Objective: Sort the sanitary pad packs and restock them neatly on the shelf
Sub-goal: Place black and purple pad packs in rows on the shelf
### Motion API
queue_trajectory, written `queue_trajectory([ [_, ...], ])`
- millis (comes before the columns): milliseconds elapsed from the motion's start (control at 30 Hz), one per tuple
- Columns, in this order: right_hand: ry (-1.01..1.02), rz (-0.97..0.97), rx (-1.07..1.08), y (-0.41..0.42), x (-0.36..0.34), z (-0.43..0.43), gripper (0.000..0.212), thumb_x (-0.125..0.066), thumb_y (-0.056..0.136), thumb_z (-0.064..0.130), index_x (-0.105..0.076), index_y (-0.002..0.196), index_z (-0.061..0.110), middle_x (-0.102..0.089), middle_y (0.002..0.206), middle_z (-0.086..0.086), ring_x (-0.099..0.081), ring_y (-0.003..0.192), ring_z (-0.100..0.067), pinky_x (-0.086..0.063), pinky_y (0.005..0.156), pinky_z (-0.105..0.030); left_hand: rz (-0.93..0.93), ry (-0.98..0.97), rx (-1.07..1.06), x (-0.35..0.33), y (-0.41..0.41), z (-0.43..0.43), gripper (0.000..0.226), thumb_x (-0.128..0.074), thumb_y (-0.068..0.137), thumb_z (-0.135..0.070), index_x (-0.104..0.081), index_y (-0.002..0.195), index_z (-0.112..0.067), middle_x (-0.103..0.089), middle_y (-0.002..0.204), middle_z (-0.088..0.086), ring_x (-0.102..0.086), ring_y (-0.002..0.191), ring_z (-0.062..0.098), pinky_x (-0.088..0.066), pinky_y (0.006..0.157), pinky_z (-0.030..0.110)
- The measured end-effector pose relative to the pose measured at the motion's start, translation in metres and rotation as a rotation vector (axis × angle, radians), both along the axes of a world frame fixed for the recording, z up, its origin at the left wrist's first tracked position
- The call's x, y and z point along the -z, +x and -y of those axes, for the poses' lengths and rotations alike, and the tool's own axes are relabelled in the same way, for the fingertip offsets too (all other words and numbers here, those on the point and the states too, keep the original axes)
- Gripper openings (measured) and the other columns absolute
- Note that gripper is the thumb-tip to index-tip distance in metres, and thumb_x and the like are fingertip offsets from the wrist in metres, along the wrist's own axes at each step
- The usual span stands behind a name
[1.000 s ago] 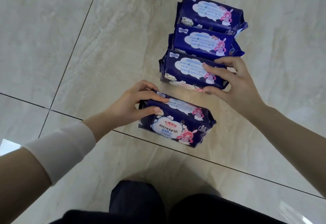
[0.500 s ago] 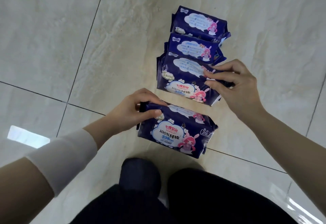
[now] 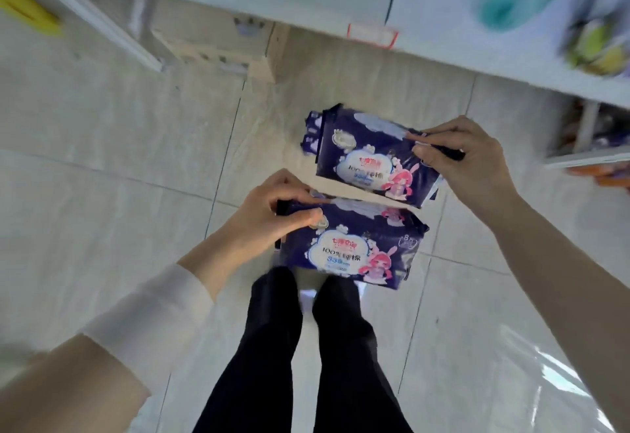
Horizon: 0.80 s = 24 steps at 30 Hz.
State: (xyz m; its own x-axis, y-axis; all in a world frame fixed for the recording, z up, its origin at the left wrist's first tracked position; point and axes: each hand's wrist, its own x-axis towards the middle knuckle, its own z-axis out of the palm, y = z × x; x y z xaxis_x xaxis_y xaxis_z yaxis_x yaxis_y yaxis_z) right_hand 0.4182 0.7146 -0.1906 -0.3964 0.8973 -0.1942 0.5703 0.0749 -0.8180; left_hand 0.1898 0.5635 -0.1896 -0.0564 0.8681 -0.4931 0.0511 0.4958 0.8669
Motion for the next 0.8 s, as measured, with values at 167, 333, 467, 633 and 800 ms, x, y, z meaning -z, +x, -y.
queue_trajectory([
  [167, 0.092, 0.039, -0.018, 0.029, -0.123, -0.014, 0.023, -0.070, 0.080, 0.015, -0.071, 0.101, 0.006, -0.056, 0.085, 0.008, -0.051, 0.080, 0.017, -0.035, 0.076, -0.002, -0.063, 0.063, 0.065, -0.108, 0.022, -0.005, 0.012, -0.073, 0.071, -0.019, -0.069, 0.082, -0.024, -0.053, 0.093, -0.006, -0.057, 0.085, 0.001, -0.048, 0.081, 0.029],
  [333, 0.165, -0.028, -0.022, 0.029, -0.221, -0.028, 0.027, -0.068, 0.082, 0.017, -0.062, 0.107, 0.023, -0.057, 0.092, -0.004, -0.050, 0.081, 0.012, -0.038, 0.078, -0.007, -0.112, 0.213, 0.040, -0.195, 0.023, -0.028, 0.012, -0.069, 0.071, -0.022, -0.071, 0.080, -0.030, -0.054, 0.092, -0.011, -0.056, 0.086, 0.001, -0.046, 0.079, 0.029],
  [467, 0.242, -0.081, 0.014, 0.020, -0.286, -0.047, 0.027, -0.068, 0.083, 0.016, -0.061, 0.105, 0.029, -0.055, 0.085, 0.010, -0.050, 0.081, 0.012, -0.035, 0.075, -0.004, -0.134, 0.320, 0.073, -0.248, 0.009, -0.052, 0.011, -0.071, 0.065, -0.037, -0.071, 0.075, -0.039, -0.055, 0.089, -0.020, -0.056, 0.086, 0.001, -0.049, 0.073, 0.033],
  [633, 0.337, -0.095, 0.028, 0.006, -0.358, -0.075, 0.023, -0.068, 0.082, 0.018, -0.064, 0.093, 0.037, -0.055, 0.086, 0.012, -0.053, 0.084, 0.000, -0.038, 0.075, -0.007, -0.194, 0.522, 0.108, -0.303, -0.011, -0.094, 0.014, -0.072, 0.070, -0.027, -0.070, 0.073, -0.041, -0.054, 0.093, -0.015, -0.055, 0.091, -0.002, -0.044, 0.075, 0.014],
  [800, 0.408, -0.142, 0.078, 0.000, -0.402, -0.110, 0.017, -0.067, 0.081, 0.017, -0.066, 0.094, 0.028, -0.057, 0.089, 0.004, -0.055, 0.081, -0.002, -0.044, 0.073, -0.012, -0.246, 0.647, 0.147, -0.347, -0.026, -0.143, 0.011, -0.070, 0.067, -0.037, -0.068, 0.075, -0.045, -0.053, 0.095, -0.021, -0.054, 0.097, -0.003, -0.046, 0.077, 0.013],
])
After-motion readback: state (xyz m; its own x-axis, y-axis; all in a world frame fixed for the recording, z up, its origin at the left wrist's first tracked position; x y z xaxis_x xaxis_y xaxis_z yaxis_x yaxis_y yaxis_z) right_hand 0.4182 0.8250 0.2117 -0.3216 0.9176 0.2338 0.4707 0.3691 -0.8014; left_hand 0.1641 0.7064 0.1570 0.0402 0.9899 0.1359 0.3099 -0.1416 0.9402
